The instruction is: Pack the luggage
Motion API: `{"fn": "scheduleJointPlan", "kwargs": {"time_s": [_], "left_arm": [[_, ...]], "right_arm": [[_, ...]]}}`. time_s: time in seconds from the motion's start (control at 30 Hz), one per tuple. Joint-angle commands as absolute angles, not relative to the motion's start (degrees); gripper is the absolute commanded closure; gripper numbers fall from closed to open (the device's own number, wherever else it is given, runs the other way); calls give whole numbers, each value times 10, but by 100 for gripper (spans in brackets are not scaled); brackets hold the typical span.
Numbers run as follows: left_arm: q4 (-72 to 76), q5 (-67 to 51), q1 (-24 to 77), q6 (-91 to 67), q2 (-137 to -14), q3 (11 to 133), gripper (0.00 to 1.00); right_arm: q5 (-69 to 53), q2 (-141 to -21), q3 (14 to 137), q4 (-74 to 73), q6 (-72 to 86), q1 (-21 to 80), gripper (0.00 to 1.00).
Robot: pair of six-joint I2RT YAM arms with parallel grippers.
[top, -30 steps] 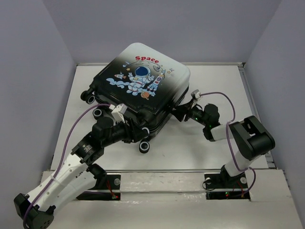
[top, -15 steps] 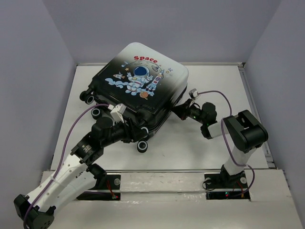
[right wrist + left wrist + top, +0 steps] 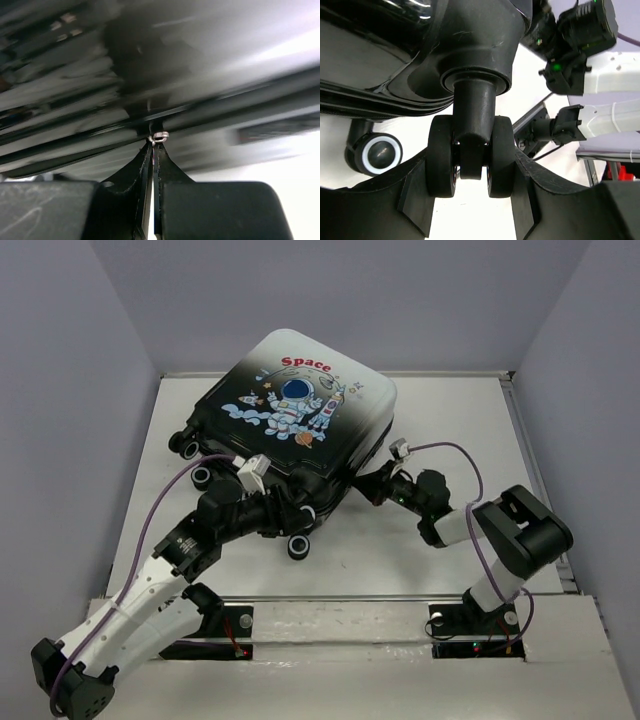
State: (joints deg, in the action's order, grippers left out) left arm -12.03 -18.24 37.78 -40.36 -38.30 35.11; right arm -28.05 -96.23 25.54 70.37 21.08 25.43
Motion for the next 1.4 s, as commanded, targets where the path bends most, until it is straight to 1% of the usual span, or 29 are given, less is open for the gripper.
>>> {"fn": "scheduleJointPlan", "kwargs": {"time_s": [0.0,0.07,0.1,0.13,0.2,0.23,0.37,0.43,0.47,0.57,0.6,0.7,0.8,0.83,0.87,0.93,0.97,1.0,1.07,1.1,1.17,1.2,1.23,1.3,1.33,1.37], "left_arm": [[-6,-207,378,-410,-416,414,94],[15,-212,378,-410,-445,426,94],[22,-214,379,-409,-454,431,94],[31,-220,379,-411,-464,435,94],[57,-228,379,-415,-495,449,94],[75,-230,379,-417,-508,454,94],[131,-250,379,-446,-568,486,94],[143,-254,381,-454,-605,526,94],[152,-253,381,-461,-627,555,94],[166,-252,396,-479,-667,608,94],[165,-251,405,-481,-678,621,94],[154,-249,439,-478,-712,665,94],[128,-236,443,-460,-705,671,94],[114,-216,443,-452,-699,670,94],[97,-208,443,-445,-687,658,94],[119,-207,443,-453,-679,638,94],[133,-213,443,-461,-679,631,94],[147,-221,445,-472,-691,628,94],[168,-240,453,-490,-716,642,94],[165,-245,468,-488,-746,675,94],[131,-243,487,-464,-784,730,94],[117,-241,494,-453,-790,743,93],[86,-237,502,-439,-791,752,69],[43,-223,504,-383,-773,757,38],[-36,-173,504,-353,-760,761,21],[-77,-134,504,-319,-745,762,17]], "right_arm": [[-198,-889,227,673,172,368,93],[-156,-862,214,660,177,422,93],[-143,-854,208,654,178,423,93],[-129,-846,200,643,179,458,93],[-92,-835,200,610,185,499,93],[-76,-831,209,588,185,548,93],[25,-832,236,564,189,670,93],[80,-834,248,577,201,713,93],[131,-835,257,584,206,755,93],[202,-850,280,590,186,820,93],[249,-855,298,591,178,830,93],[300,-848,307,571,187,844,93],[359,-788,270,519,215,844,93],[370,-737,240,469,225,844,93],[377,-710,223,448,248,844,93],[380,-649,186,418,266,844,93],[377,-641,178,422,275,844,93],[369,-641,170,433,279,844,93],[361,-676,160,503,272,844,93],[362,-691,162,518,268,844,93],[385,-721,175,511,287,844,93],[401,-722,175,498,302,844,93],[430,-719,172,484,313,844,93],[460,-706,163,458,340,844,93],[469,-685,157,414,374,832,91],[470,-672,153,391,389,831,88]]}}
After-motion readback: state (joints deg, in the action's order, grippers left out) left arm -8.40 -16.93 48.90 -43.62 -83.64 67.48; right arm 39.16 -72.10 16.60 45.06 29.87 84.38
